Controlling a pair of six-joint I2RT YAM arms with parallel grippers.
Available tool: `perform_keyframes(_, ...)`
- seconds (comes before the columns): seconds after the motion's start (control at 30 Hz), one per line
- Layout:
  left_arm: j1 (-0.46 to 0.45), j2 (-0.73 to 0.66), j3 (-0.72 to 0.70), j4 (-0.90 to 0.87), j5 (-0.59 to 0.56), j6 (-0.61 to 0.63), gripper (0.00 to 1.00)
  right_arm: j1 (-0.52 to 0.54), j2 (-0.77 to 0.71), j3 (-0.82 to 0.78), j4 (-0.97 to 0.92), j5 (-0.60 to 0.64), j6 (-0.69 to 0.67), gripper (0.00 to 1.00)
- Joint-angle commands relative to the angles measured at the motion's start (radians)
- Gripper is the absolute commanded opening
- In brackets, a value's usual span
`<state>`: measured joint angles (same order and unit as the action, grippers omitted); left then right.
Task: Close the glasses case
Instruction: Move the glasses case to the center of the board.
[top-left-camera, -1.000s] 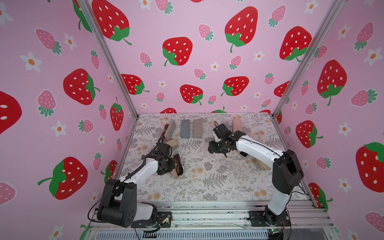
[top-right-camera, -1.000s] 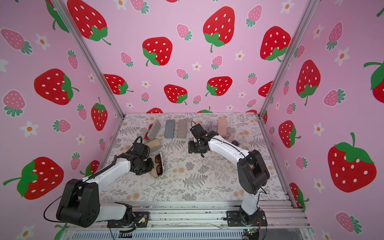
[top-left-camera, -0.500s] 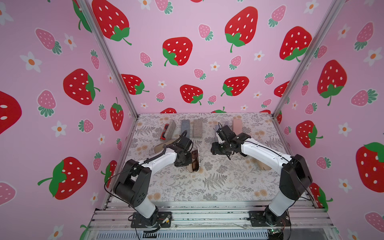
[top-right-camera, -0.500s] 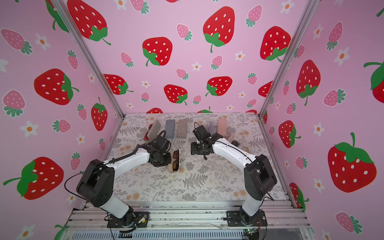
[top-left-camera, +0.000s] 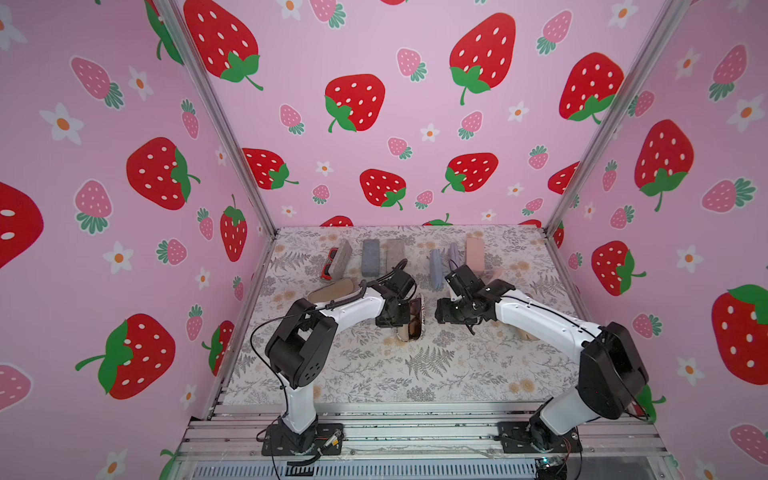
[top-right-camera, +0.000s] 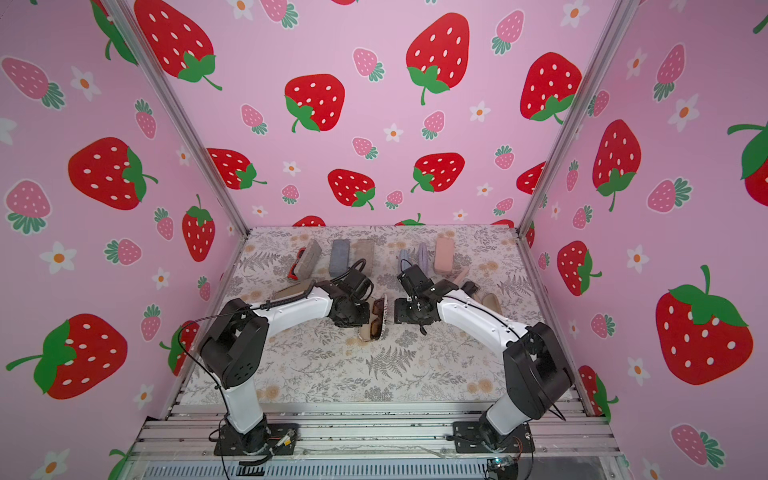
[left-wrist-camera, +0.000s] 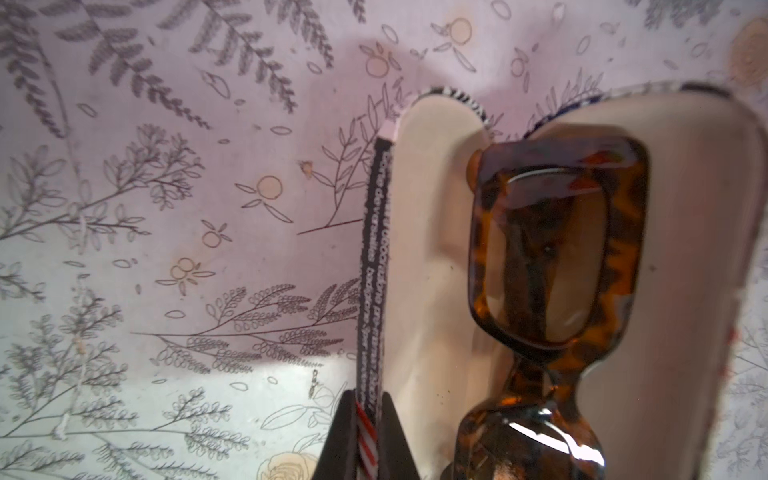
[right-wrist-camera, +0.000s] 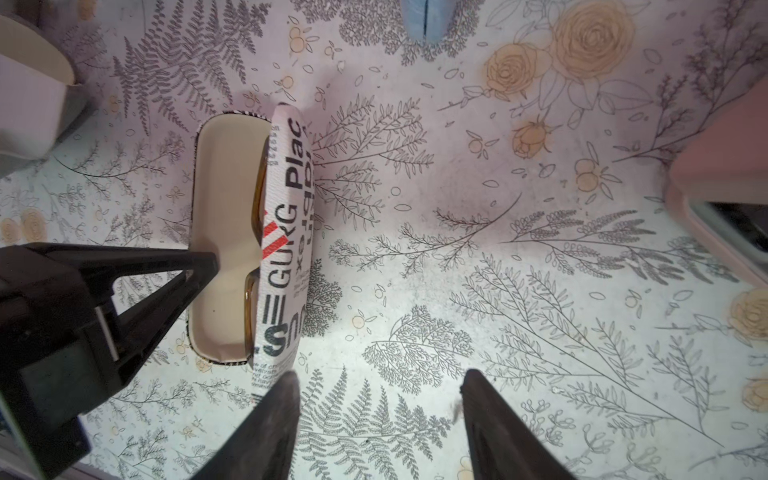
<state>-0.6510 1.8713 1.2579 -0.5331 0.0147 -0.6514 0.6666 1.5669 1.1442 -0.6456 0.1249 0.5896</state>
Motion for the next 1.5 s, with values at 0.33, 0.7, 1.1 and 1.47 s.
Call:
perform_keyframes(0.33, -0.015, 0.037, 0.07, -0.013, -0.015, -0.022, 0.13, -0.02, -0.035, -0.031, 0.024, -0.01, 0.022, 0.65)
perform_keyframes(0.7, -0.018, 0.057, 0.083, -0.02, -0.015, -0.021, 0.24, -0.022, -0.038, -0.031, 0.023, -0.013, 0.023, 0.65)
perform_keyframes(1.1, -0.02, 0.063, 0.09, -0.03, -0.016, -0.019, 0.35, -0.022, -0.048, -0.03, 0.018, -0.005, 0.021, 0.67)
perform_keyframes(1.47, -0.02, 0.035, 0.098, -0.045, -0.027, -0.016, 0.48, -0.022, -0.065, -0.023, 0.016, -0.005, 0.021, 0.68)
